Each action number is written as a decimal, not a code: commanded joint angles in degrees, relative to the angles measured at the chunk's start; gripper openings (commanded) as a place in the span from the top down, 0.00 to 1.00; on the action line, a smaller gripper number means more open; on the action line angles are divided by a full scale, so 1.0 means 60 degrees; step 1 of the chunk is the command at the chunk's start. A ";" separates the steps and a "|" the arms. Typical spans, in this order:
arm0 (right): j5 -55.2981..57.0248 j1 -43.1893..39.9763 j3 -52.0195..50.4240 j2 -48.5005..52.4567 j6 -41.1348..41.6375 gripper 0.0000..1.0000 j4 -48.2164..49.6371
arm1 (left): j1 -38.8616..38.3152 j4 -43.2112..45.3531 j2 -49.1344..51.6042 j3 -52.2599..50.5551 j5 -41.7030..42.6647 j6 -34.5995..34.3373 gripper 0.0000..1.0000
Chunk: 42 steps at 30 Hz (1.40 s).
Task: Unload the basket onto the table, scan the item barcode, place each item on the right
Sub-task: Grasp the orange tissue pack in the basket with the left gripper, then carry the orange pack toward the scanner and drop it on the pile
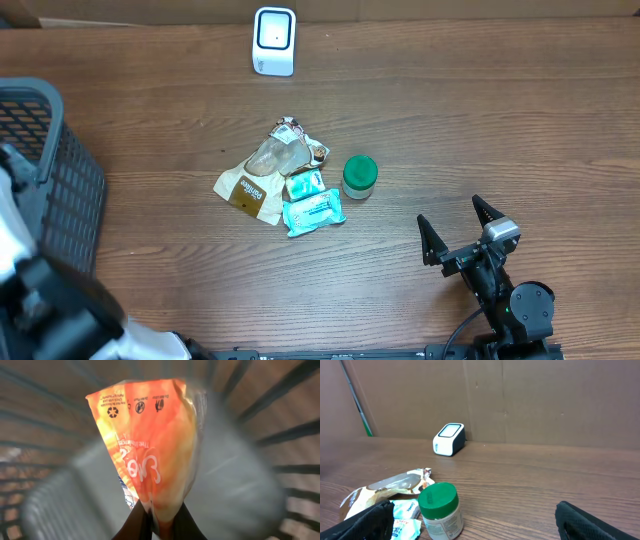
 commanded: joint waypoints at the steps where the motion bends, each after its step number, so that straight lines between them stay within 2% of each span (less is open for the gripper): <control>1: -0.0044 0.0018 -0.0098 -0.0095 0.0000 0.00 0.0055 | 0.0051 0.0055 -0.1942 0.0117 0.1472 -0.0361 0.96; 4: -0.0040 0.0018 -0.0098 -0.0095 0.0000 0.00 0.0055 | 0.0022 0.0047 -0.2940 0.0117 0.2674 -0.0576 0.96; 9: -0.0044 0.0018 -0.0098 -0.0095 0.0000 0.00 0.0055 | -0.0590 -0.0073 -0.4630 0.0117 0.5439 -0.0739 0.96; 15: -0.0044 0.0018 -0.0098 -0.0095 0.0000 0.00 0.0055 | -0.2973 -0.0969 -0.5654 0.0117 0.5854 -0.0069 0.96; 19: -0.0044 0.0018 -0.0098 -0.0095 0.0000 0.00 0.0055 | -0.5053 -0.1581 -0.5472 -0.0044 0.5643 0.0484 0.96; 27: -0.0040 0.0018 -0.0098 -0.0095 0.0000 0.00 0.0058 | -0.8903 -0.1461 -0.4160 -0.1596 0.4251 0.0368 0.96; 33: -0.0040 0.0018 -0.0098 -0.0095 0.0000 0.00 0.0055 | -1.1326 -0.1464 -0.2539 -0.2135 0.2186 0.0379 0.96; 38: -0.0044 0.0018 -0.0098 -0.0095 0.0000 0.00 0.0055 | -1.2335 -0.1450 -0.1468 -0.2135 0.0984 0.0368 0.96; 42: -0.0040 0.0018 -0.0098 -0.0095 0.0000 0.00 0.0055 | -1.2724 -0.1472 -0.0656 -0.2135 0.0882 0.0284 0.91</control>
